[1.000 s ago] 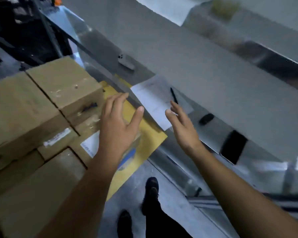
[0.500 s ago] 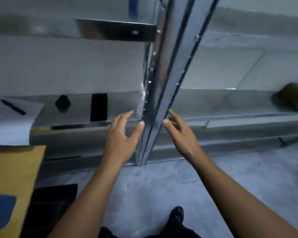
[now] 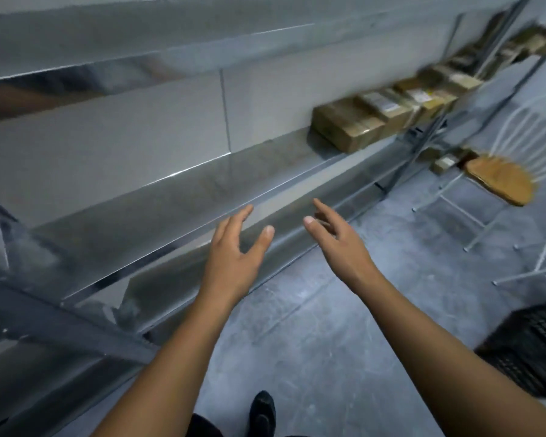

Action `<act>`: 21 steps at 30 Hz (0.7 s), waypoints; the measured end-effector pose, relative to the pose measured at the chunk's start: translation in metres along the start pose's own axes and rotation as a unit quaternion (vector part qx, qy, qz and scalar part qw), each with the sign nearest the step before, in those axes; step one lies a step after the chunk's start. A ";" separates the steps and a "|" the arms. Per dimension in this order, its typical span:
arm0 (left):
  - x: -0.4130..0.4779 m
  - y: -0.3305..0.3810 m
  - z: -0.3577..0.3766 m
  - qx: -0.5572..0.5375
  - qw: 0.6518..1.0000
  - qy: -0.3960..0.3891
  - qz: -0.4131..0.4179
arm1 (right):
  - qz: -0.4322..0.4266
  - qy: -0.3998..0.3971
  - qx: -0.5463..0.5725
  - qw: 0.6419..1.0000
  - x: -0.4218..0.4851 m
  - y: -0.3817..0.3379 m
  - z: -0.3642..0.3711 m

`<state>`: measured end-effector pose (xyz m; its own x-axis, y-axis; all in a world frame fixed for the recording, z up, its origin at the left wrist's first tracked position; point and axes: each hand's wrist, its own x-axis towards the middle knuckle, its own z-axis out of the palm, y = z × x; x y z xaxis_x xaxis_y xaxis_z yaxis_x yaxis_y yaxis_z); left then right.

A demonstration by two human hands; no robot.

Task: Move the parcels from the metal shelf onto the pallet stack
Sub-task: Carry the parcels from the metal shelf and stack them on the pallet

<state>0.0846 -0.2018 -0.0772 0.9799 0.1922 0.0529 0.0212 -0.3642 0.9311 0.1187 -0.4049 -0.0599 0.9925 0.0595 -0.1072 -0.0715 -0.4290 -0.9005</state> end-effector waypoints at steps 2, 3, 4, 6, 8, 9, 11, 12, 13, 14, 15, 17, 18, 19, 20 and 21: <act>0.017 0.009 0.030 0.002 1.000 -0.023 0.005 | 0.014 0.027 0.004 1.000 0.014 0.012 -0.032; 0.025 0.012 0.044 0.001 0.999 -0.034 0.005 | 0.019 0.040 0.009 0.999 0.020 0.018 -0.045; 0.033 0.014 0.056 -0.001 0.999 -0.044 0.006 | 0.022 0.050 0.013 0.998 0.026 0.023 -0.057; 0.051 0.017 0.079 -0.005 0.998 -0.057 0.009 | 0.029 0.067 0.019 0.997 0.039 0.034 -0.076; 0.070 0.021 0.100 -0.007 0.998 -0.065 0.005 | 0.037 0.081 0.021 0.996 0.053 0.044 -0.092; 0.081 0.023 0.111 -0.009 0.998 -0.068 0.002 | 0.042 0.087 0.021 0.995 0.062 0.050 -0.100; 0.106 0.025 0.134 -0.013 0.997 -0.070 -0.004 | 0.056 0.100 0.017 0.993 0.084 0.061 -0.115; 0.120 0.026 0.146 -0.014 0.997 -0.072 -0.006 | 0.062 0.107 0.014 0.992 0.096 0.066 -0.123; 0.133 0.026 0.158 -0.016 0.997 -0.076 -0.010 | 0.066 0.113 0.013 0.991 0.109 0.070 -0.130; 0.147 0.026 0.169 -0.019 0.997 -0.080 -0.014 | 0.069 0.118 0.011 0.991 0.123 0.074 -0.137; 0.162 0.026 0.181 -0.024 0.996 -0.081 -0.021 | 0.069 0.122 0.008 0.990 0.138 0.077 -0.143; 0.193 0.028 0.204 -0.041 0.995 -0.079 -0.043 | 0.070 0.126 0.002 0.989 0.169 0.081 -0.155; 0.210 0.029 0.216 -0.052 0.994 -0.076 -0.058 | 0.074 0.127 0.000 0.989 0.185 0.082 -0.162; 0.226 0.032 0.227 -0.062 0.993 -0.072 -0.073 | 0.080 0.125 -0.005 0.989 0.201 0.083 -0.168; 0.241 0.034 0.238 -0.071 0.992 -0.066 -0.084 | 0.085 0.121 -0.011 0.989 0.217 0.084 -0.175; 0.255 0.037 0.249 -0.079 0.991 -0.061 -0.090 | 0.087 0.118 -0.015 0.989 0.232 0.085 -0.181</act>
<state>0.3848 -0.3930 -0.1190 0.9799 0.1256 -0.1548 0.1764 -0.1840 0.9670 0.3614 -0.5912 -0.0850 0.9610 -0.2292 -0.1550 -0.2444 -0.4408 -0.8637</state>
